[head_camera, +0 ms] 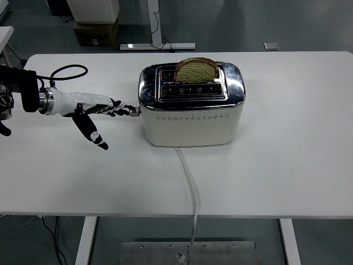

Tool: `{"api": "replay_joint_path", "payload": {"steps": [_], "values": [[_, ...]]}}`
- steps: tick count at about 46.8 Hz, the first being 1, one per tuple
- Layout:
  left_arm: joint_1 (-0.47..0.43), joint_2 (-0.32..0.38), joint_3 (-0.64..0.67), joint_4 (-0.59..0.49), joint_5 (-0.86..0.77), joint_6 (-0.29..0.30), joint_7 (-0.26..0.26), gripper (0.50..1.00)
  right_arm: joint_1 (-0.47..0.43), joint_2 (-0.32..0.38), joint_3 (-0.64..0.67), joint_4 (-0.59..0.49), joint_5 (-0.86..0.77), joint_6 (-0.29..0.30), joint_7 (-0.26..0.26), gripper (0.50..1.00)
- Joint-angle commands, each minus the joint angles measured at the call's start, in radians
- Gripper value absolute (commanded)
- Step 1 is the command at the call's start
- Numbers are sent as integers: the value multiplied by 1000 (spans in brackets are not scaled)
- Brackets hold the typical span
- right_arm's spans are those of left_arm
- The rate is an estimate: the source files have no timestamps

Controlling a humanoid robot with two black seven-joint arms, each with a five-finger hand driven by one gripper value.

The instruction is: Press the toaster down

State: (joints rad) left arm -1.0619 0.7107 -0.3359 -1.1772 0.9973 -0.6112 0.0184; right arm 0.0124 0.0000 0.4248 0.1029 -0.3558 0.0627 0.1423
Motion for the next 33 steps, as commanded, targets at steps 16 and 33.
{"api": "replay_joint_path", "payload": {"steps": [16, 33], "values": [[30, -31, 0, 34, 0, 0, 0, 1000, -2, 0, 0, 0, 1, 0, -1, 1000], [53, -53, 0, 57, 0, 0, 0, 1000, -2, 0, 0, 0, 1, 0, 0, 1000]]}}
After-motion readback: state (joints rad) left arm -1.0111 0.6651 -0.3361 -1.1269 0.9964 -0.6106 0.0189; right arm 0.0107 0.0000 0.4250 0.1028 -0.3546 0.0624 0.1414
